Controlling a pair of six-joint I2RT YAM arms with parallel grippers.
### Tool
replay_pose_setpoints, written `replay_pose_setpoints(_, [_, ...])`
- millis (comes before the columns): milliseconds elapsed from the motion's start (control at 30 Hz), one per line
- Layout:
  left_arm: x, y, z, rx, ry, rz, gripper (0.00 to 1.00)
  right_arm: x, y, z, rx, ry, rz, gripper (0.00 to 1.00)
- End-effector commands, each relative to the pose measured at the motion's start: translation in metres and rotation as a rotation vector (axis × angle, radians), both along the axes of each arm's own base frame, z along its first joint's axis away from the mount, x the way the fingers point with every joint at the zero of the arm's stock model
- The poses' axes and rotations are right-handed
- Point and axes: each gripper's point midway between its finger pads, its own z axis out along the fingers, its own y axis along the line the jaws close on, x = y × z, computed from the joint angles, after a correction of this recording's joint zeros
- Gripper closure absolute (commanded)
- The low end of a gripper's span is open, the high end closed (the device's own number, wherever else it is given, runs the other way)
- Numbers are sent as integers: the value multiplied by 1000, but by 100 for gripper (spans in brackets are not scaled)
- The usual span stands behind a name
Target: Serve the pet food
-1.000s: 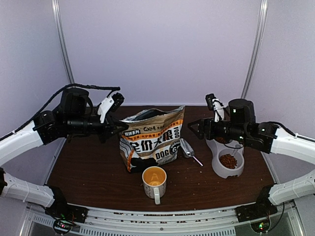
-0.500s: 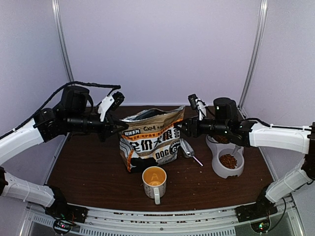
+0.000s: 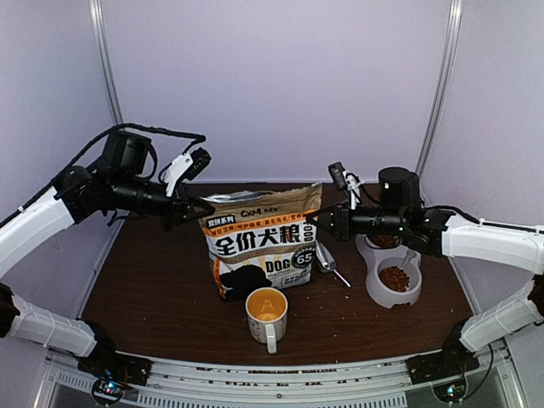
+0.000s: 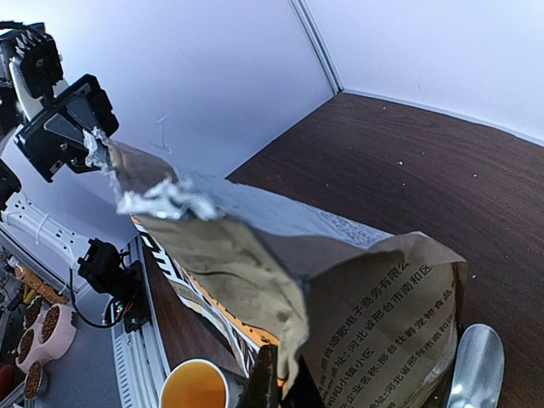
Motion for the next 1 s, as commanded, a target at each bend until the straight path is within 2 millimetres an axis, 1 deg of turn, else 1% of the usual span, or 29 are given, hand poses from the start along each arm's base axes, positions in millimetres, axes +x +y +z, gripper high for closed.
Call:
replay_pose_setpoints(0, [-1, 8, 59, -56, -151, -58, 100, 20, -47, 31, -11, -117, -204, 100])
replay_pose_setpoints(67, [-1, 0, 53, -63, -133, -97, 100, 18, -44, 18, -14, -90, -192, 100])
replay_pose_setpoints(167, [3, -7, 37, -53, -95, -120, 100, 18, -39, 1, -5, -50, -174, 100])
replay_pose_setpoints(233, [4, -9, 29, -45, -75, -126, 100, 17, -37, 0, 9, -41, -160, 100])
replay_pose_setpoints(300, [5, -11, 24, -50, -67, -131, 98, 14, -36, 7, 14, -55, -148, 85])
replay_pose_setpoints(367, [5, -12, 21, -57, -64, -132, 85, 12, -39, 18, 9, -82, -145, 64])
replay_pose_setpoints(433, [6, -12, 17, -55, -58, -129, 64, 9, -42, 29, -11, -112, -142, 40])
replay_pose_setpoints(500, [7, -11, 11, -48, -47, -118, 39, 6, -45, 37, -35, -134, -130, 25])
replay_pose_setpoints(567, [8, -10, 6, -51, -42, -104, 22, 3, -46, 42, -58, -148, -107, 18])
replay_pose_setpoints(633, [8, -10, -1, -58, -36, -92, 14, 1, -46, 45, -82, -157, -76, 17])
replay_pose_setpoints(667, [7, -9, -8, -56, -25, -86, 11, 0, -45, 45, -92, -159, -58, 16])
replay_pose_setpoints(733, [5, -7, -14, -58, -19, -76, 7, -3, -41, 48, -99, -176, -15, 16])
replay_pose_setpoints(833, [-3, -10, -18, -86, -19, -84, 4, -5, -35, 49, -117, -207, 48, 16])
replay_pose_setpoints(900, [-9, -17, -16, -117, -23, -106, 3, -6, -30, 49, -127, -231, 87, 17])
replay_pose_setpoints(967, [-11, -23, -17, -127, -21, -117, 2, -7, -24, 49, -127, -254, 137, 18])
